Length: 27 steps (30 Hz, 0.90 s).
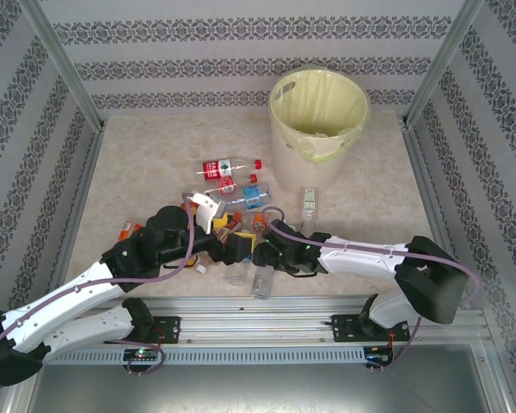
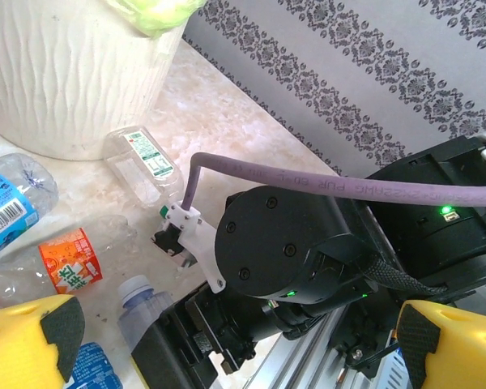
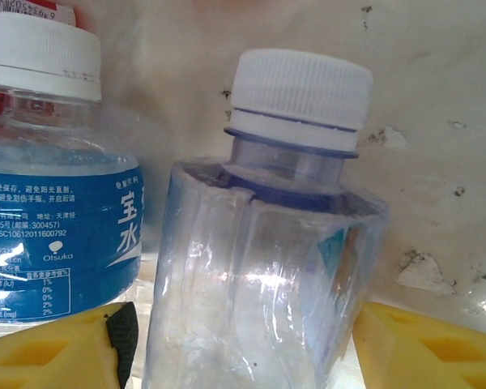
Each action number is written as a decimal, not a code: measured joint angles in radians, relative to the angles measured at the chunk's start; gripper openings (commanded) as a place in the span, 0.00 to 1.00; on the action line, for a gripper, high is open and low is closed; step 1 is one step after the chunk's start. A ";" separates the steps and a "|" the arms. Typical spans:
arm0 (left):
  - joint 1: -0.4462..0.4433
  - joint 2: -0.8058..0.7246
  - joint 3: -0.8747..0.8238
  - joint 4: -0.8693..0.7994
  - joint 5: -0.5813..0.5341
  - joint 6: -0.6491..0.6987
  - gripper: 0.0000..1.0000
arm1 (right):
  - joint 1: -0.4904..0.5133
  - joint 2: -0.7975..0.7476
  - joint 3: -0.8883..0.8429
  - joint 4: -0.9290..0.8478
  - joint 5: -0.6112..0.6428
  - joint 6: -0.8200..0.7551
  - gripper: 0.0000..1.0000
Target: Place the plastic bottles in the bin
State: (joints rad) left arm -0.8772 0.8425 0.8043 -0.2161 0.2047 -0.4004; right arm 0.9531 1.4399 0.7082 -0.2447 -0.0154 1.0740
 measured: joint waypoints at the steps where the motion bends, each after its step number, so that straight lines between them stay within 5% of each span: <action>1: 0.000 0.004 0.000 0.000 0.000 0.000 1.00 | 0.000 0.000 0.000 0.000 0.000 -0.002 0.64; 8: 0.000 0.034 0.000 0.000 0.005 0.003 1.00 | -0.022 -0.024 -0.009 0.008 0.004 -0.011 0.51; 27: 0.000 0.061 0.060 -0.004 0.072 0.034 1.00 | -0.181 -0.357 0.011 -0.085 -0.021 -0.294 0.44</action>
State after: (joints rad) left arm -0.8768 0.9039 0.8646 -0.2199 0.2768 -0.3660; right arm 0.7723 1.0828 0.7189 -0.3302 -0.0368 0.7795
